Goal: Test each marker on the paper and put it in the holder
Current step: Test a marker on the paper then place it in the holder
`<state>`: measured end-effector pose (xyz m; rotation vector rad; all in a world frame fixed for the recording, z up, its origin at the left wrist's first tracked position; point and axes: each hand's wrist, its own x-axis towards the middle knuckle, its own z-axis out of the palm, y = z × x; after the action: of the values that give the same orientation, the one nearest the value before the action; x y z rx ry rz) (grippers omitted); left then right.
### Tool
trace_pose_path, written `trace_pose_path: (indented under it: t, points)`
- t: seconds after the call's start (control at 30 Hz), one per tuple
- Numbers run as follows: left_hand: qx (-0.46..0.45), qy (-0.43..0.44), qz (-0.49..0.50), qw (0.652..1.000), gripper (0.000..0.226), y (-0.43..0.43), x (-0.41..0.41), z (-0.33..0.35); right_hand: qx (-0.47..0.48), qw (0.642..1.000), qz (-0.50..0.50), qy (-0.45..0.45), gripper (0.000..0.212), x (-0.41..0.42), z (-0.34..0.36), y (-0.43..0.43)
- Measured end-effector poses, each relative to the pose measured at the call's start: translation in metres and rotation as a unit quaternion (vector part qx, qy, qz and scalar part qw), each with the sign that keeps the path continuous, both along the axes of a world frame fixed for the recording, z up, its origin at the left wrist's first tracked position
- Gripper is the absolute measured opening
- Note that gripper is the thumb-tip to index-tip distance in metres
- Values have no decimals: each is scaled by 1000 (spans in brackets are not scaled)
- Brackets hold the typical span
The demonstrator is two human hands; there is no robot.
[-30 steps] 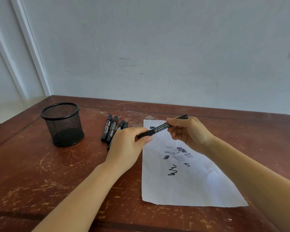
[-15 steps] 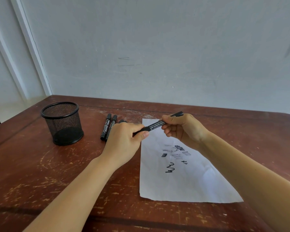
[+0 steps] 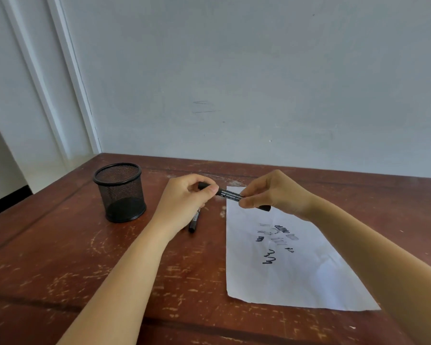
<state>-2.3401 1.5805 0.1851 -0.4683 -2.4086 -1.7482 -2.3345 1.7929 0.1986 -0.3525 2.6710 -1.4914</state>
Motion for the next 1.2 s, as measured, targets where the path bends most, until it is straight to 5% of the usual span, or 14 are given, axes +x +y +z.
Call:
trace_pose_path:
  t: [0.2,0.27,0.33,0.37,0.47,0.6,0.73,1.2]
  points:
    - [-14,71,79,994,14,-37,-2,29,116,985,66,112,21,-23,21,-72]
    - [-19,118,150,981,17,-58,-2,34,86,985,70,129,34,-33,28,-90]
    - [13,148,249,957,20,-85,-4,32,26,986,59,155,14,-43,38,-108]
    - [27,149,292,945,21,-100,-6,28,-7,985,51,167,3,-47,44,-117]
    - [27,76,362,929,28,-136,-19,7,-96,979,27,181,13,-69,58,-147]
    - [22,-56,346,936,35,-154,-27,-23,-110,984,-1,143,12,-99,61,-193]
    - [-7,-129,287,949,41,-159,-29,-38,3,992,-7,125,31,-114,41,-222]
    - [-101,-123,235,959,48,-161,-30,-54,209,976,24,61,54,-120,22,-242]
